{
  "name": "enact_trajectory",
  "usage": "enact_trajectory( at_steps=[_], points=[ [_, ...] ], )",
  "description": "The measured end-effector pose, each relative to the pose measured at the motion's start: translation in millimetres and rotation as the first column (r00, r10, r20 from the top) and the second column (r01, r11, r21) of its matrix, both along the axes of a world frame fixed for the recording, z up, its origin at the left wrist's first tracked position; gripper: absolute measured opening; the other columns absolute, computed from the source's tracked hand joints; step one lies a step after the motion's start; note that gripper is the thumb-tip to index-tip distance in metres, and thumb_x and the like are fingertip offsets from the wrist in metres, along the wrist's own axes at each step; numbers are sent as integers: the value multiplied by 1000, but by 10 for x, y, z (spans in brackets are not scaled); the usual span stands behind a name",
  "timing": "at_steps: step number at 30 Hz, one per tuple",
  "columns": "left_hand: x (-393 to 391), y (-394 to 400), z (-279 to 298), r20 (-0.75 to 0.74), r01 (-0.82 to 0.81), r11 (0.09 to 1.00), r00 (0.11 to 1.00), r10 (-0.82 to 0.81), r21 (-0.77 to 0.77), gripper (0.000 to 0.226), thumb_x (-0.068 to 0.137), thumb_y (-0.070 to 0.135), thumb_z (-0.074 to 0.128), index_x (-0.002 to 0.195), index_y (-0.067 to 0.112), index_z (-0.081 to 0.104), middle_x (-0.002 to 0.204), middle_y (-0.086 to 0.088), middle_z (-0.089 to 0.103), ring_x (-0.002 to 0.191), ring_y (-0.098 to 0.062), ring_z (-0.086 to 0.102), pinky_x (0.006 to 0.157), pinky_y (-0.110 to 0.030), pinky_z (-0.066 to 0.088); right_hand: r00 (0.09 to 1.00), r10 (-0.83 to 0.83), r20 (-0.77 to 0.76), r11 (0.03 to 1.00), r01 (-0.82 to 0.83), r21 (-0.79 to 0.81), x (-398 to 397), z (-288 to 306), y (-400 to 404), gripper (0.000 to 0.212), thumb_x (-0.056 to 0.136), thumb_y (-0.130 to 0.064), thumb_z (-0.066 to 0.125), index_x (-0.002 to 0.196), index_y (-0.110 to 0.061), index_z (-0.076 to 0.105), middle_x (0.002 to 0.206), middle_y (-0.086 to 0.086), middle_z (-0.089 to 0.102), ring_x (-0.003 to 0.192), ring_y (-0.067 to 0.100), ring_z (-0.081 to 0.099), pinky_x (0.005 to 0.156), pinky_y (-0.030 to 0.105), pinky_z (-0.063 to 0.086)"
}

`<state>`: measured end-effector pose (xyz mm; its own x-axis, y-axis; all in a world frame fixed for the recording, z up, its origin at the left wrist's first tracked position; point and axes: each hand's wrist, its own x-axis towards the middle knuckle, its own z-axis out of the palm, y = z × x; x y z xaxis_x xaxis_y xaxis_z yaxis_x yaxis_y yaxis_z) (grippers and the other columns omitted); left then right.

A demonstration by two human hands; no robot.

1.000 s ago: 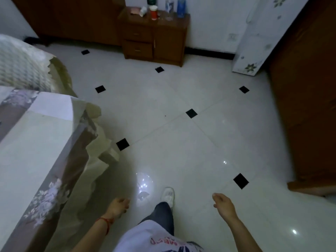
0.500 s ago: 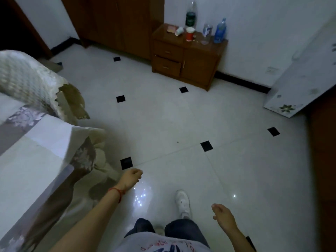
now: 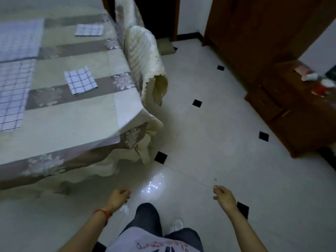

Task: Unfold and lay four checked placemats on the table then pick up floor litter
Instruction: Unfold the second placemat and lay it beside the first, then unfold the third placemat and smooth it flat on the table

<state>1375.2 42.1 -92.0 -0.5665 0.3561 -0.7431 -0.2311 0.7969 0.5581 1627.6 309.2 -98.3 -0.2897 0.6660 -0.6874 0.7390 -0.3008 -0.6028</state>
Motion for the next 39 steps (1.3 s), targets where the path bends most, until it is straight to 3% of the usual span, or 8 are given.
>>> enact_trajectory(
  at_steps=[8, 11, 14, 21, 26, 32, 36, 39],
  points=[
    [-371, 54, 84, -37, -195, 978, 979, 198, 77, 24, 93, 10, 46, 71, 16, 54, 86, -11, 57, 82, -23, 52, 63, -24, 39, 972, 218, -84, 976, -218, 6, -1226, 29, 283, 36, 95, -23, 46, 124, -4, 52, 117, 9, 57, 95, 25, 58, 84, 29, 39],
    [-657, 329, 241, -40, -183, 964, 980, 195, 193, 13, 93, 13, 49, 96, 18, 60, 95, -7, 61, 95, -23, 59, 79, -26, 45, 960, 252, -120, 968, -251, 26, -1618, 99, 326, 35, 94, -22, 47, 124, -5, 53, 122, 12, 58, 96, 26, 60, 85, 31, 40],
    [-972, 607, 486, -94, -117, 942, 984, 153, 314, 20, 91, 16, 53, 88, 35, 59, 100, -1, 65, 101, -18, 61, 95, -32, 47, 942, 289, -171, 957, -284, 52, -2066, 306, 369, 31, 94, -23, 48, 121, -10, 56, 118, 10, 60, 98, 25, 61, 90, 33, 43],
    [-1732, 1006, 986, -147, -175, 878, 953, 265, 445, 12, 79, 37, 56, 87, 38, 64, 96, 4, 71, 95, -16, 65, 87, -32, 51, 817, 428, -387, 904, -393, 171, -3160, 954, 368, 18, 93, -21, 48, 105, -27, 61, 98, -8, 65, 95, 14, 64, 88, 28, 47],
    [-2221, 1126, 1066, -166, -289, 844, 902, 398, 452, 13, 88, 25, 55, 88, 36, 62, 94, 5, 70, 89, -14, 65, 80, -25, 46, 703, 516, -490, 847, -504, 169, -3992, 1259, 397, 17, 92, -16, 50, 98, -27, 60, 94, -9, 65, 86, 8, 63, 76, 13, 48],
    [-2987, 1269, 944, -329, -455, 804, 746, 579, 383, 16, 89, 17, 56, 100, 23, 66, 103, -4, 67, 99, -18, 61, 86, -26, 43, 554, 686, -472, 697, -687, 206, -5063, 1180, 490, 19, 91, -15, 52, 89, -33, 58, 89, -13, 62, 89, 17, 62, 80, 21, 44],
    [-3604, 1385, 981, -433, -633, 710, 572, 697, 307, 28, 88, 11, 53, 114, 6, 61, 118, -12, 64, 108, -23, 57, 88, -22, 37, 424, 823, -379, 539, -793, 282, -5699, 1129, 616, 18, 92, -18, 51, 106, -16, 63, 94, -8, 63, 89, 7, 56, 70, 0, 39],
    [-4037, 1417, 888, -496, -703, 672, 508, 704, 233, 34, 88, 14, 52, 120, 5, 56, 125, -15, 58, 114, -29, 54, 87, -28, 39, 406, 857, -318, 493, -826, 272, -6125, 1081, 650, 27, 91, -16, 50, 115, -10, 60, 99, 0, 62, 91, 12, 57, 75, 13, 42]
  ],
)
